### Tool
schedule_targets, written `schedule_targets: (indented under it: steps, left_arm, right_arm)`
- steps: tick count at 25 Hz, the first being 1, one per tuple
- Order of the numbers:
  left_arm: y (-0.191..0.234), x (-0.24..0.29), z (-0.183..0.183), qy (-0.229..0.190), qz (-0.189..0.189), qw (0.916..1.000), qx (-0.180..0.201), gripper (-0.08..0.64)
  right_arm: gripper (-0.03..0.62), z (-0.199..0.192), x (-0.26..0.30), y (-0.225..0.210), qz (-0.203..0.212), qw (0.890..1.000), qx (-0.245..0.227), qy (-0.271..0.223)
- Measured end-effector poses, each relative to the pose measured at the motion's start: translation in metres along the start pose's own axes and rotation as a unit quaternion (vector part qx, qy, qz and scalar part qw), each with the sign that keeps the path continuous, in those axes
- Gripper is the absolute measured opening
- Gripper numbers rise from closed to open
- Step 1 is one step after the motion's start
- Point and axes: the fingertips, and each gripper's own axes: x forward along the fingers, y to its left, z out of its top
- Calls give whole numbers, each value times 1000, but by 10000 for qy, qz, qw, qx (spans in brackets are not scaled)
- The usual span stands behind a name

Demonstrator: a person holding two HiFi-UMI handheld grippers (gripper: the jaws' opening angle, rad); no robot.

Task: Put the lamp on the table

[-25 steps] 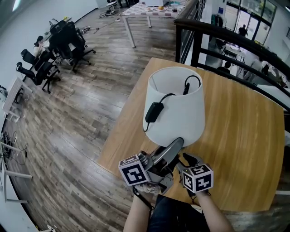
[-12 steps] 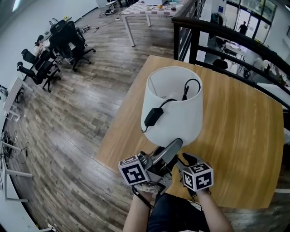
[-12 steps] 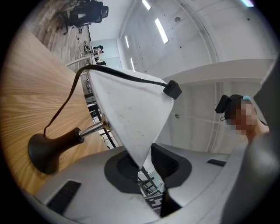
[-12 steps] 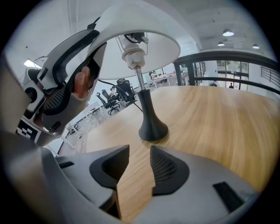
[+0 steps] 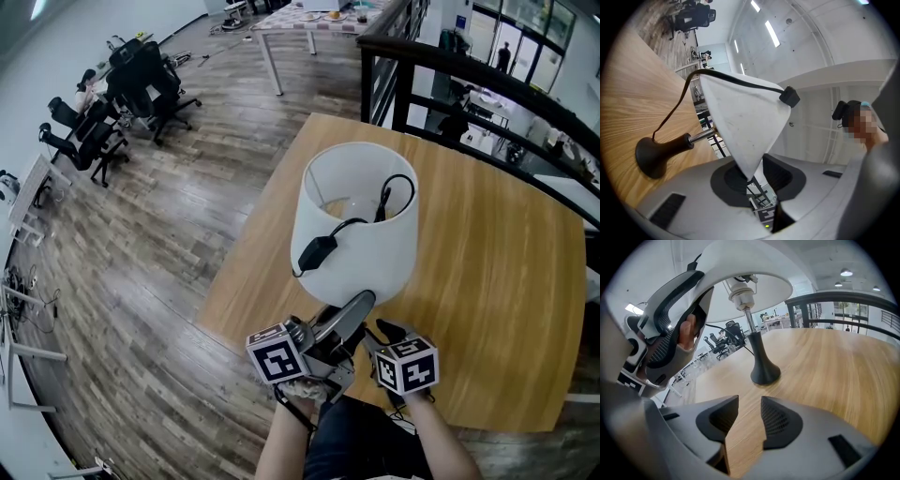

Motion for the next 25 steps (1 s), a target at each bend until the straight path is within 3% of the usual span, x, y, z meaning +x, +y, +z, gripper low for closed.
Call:
schedule_targets:
  steps: [25]
  left_arm:
    - [4,-8,-15,-255,283,9993,10,120]
  right_arm:
    - [150,-11,-14,6,17,10000,-79,-48]
